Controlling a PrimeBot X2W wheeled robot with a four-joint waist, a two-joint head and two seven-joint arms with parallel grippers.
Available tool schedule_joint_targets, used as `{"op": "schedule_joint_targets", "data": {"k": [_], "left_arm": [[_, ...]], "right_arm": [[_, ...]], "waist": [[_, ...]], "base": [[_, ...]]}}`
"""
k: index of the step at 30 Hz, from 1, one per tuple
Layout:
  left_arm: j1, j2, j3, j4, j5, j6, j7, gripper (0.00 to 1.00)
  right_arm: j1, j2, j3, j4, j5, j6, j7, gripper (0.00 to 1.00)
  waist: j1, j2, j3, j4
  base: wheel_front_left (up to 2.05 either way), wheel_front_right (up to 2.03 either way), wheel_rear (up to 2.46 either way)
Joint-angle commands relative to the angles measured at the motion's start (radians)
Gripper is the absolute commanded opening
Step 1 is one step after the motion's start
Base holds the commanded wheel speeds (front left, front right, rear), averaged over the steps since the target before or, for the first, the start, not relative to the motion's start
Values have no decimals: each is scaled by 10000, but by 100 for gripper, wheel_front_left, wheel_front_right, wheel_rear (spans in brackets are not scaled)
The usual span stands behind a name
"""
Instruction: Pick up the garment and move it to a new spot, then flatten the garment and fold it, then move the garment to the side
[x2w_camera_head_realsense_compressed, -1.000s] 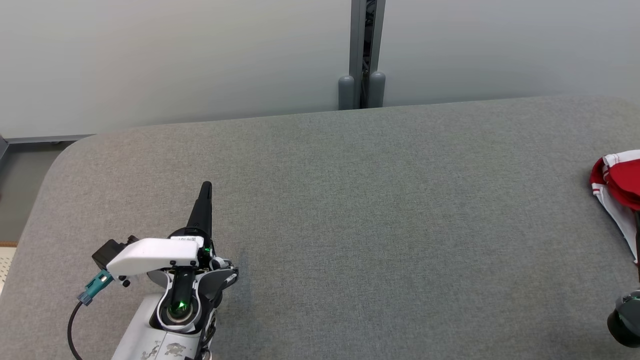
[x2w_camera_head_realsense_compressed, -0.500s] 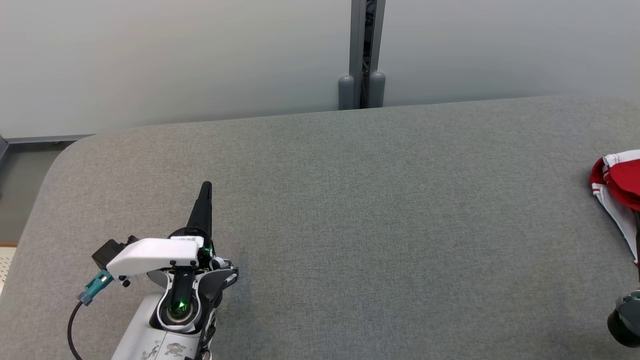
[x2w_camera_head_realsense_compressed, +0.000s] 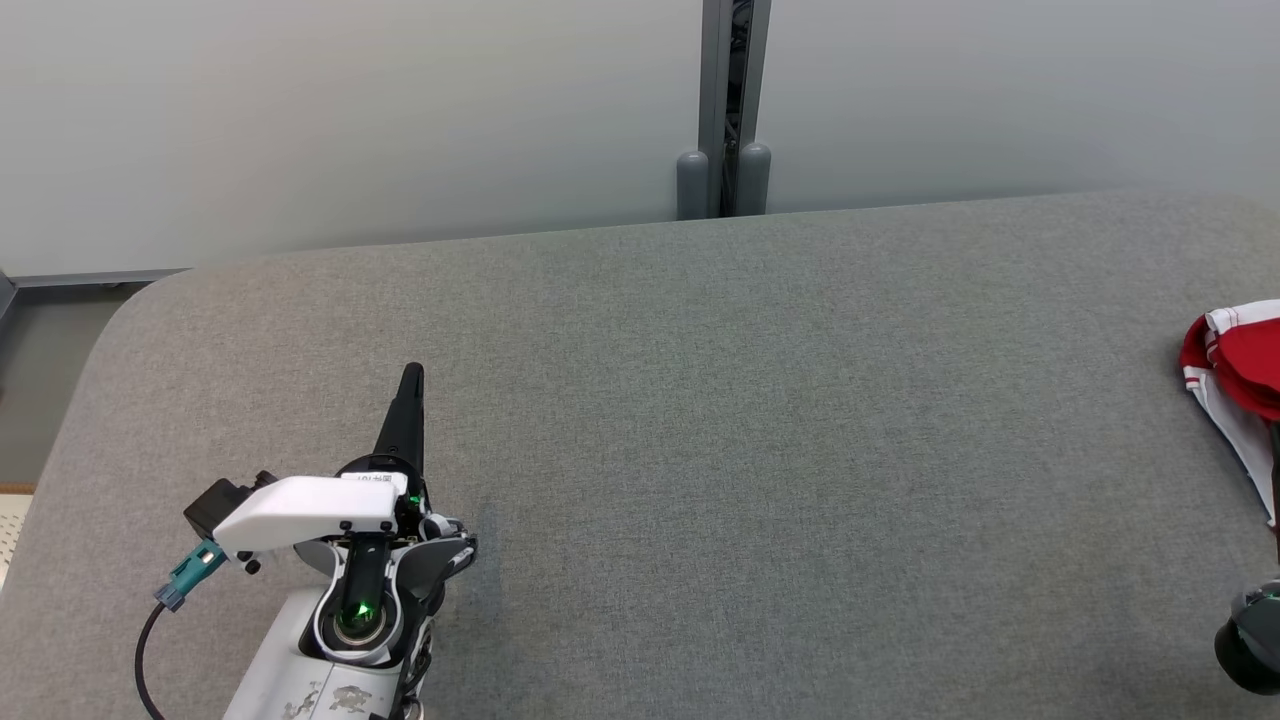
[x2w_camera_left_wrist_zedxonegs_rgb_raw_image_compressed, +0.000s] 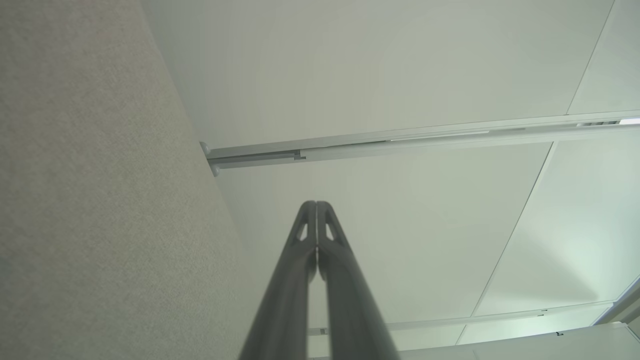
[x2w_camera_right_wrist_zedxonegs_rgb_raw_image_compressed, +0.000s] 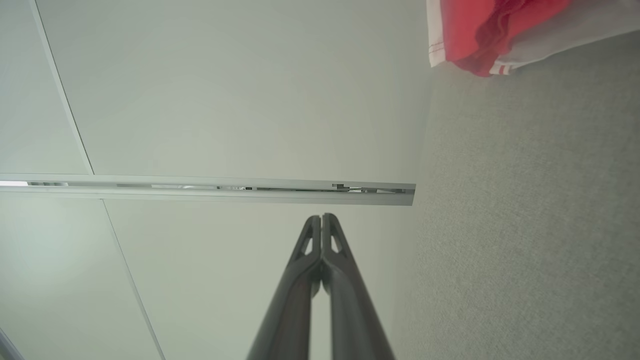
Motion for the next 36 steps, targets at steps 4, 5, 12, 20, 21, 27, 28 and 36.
{"op": "schedule_joint_targets", "data": {"k": [4,5,12,20,21,27,28,36], "left_arm": [[-68,49,9,-3,9,-38,38,0],[-68,49,9,-3,10,-38,38,0],[-67,49,9,-3,10,-38,38,0],[-67,49,9,-4,10,-40,38,0],[-67,49,9,-4,10,-38,38,0],[-67,50,10,-4,10,-38,38,0],[-67,50,10,-4,10,-38,38,0],[-67,50,10,-4,10,-38,38,0]], "right_arm": [[-23,-20,-14,31,-42,4,48,0],[-23,-20,-16,31,-43,4,48,0],[-23,-19,-17,31,-46,4,51,0],[-23,-17,-23,31,-49,4,53,0],[-23,-17,-21,31,-49,4,53,0],[-23,-17,-22,31,-51,4,55,0],[-23,-16,-23,31,-52,4,55,0],[-23,-15,-23,31,-54,4,55,0]], "waist": [[0,-1,0,0],[0,-1,0,0],[0,-1,0,0],[0,-1,0,0],[0,-1,0,0],[0,-1,0,0],[0,-1,0,0],[0,-1,0,0]], "base": [[0,0,0],[0,0,0],[0,0,0],[0,0,0],[0,0,0],[0,0,0],[0,0,0],[0,0,0]]}}
